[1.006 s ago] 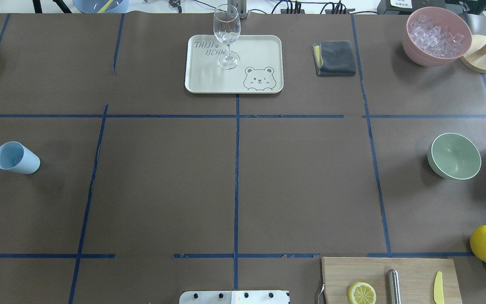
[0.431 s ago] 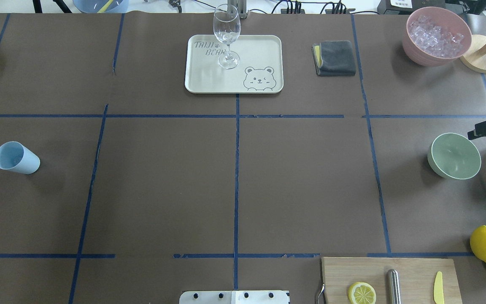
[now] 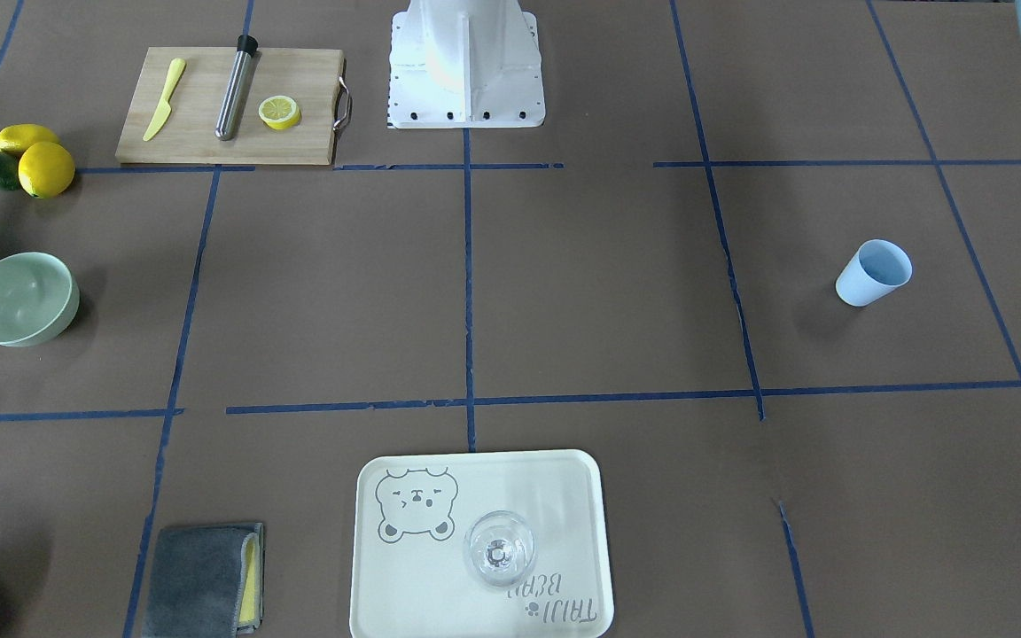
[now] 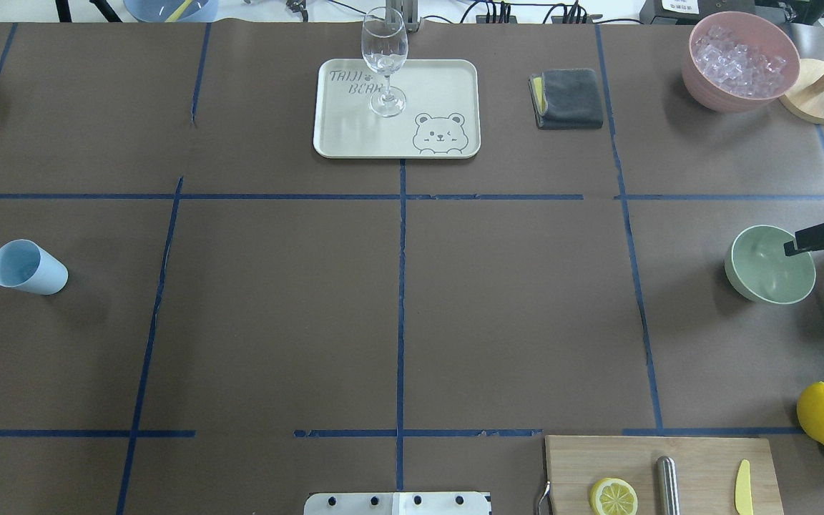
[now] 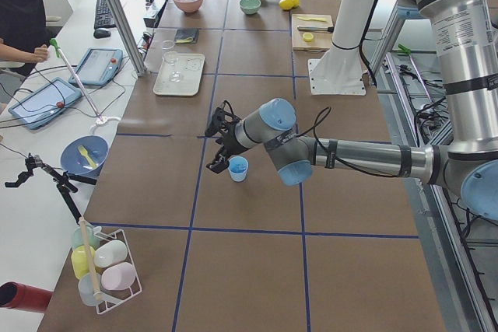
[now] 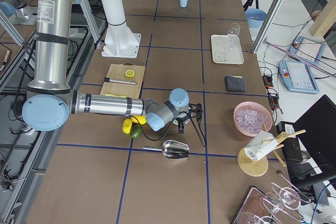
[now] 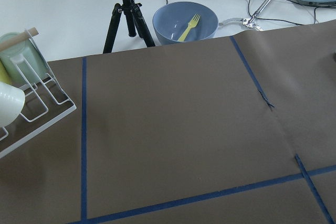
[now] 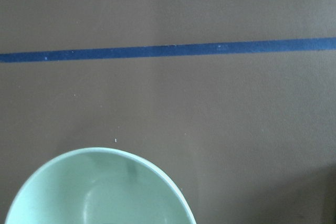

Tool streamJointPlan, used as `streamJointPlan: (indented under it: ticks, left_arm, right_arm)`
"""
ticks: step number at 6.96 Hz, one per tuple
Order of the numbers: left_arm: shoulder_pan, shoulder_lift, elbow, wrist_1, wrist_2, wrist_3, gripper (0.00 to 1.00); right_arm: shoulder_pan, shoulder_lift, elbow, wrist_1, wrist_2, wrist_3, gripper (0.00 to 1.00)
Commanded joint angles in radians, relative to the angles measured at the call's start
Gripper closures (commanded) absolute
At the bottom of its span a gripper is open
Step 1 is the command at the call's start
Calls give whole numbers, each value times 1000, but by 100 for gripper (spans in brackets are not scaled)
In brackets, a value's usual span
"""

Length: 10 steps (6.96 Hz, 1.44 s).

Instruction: Pour ice into bowl

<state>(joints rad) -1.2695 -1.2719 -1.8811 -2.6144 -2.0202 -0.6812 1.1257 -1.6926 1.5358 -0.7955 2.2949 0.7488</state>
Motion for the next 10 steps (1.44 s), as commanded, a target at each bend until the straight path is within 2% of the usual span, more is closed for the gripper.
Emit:
streamJointPlan:
  ticks: [1,3,4,5,6,9,10]
  left_arm:
    - [33,34,-4,-47,35,-27,0]
    - [36,34,-4,-49,35,-26,0]
    - [51,34,-4,-47,37,-26,0]
    - [53,34,-6,-47,37,-26,0]
    - [61,34,-7,-47,38,-27,0]
    - [184,34,-41,-47,135,-134,0]
    - [276,34,-56,-47,222,-196,0]
  right_arm:
    - [-36,-9,-5,21,-3,7,8]
    - [-59,-7,-5,21,-3,7,9]
    - [-63,-6,-3,21,-3,7,44]
    - [-63,-6,-5,21,-2,6,84]
    - [-61,-4,-2,21,7,4,100]
    - [-55,-7,12,21,24,4,100]
    - [-26,-4,23,19,73,6,100]
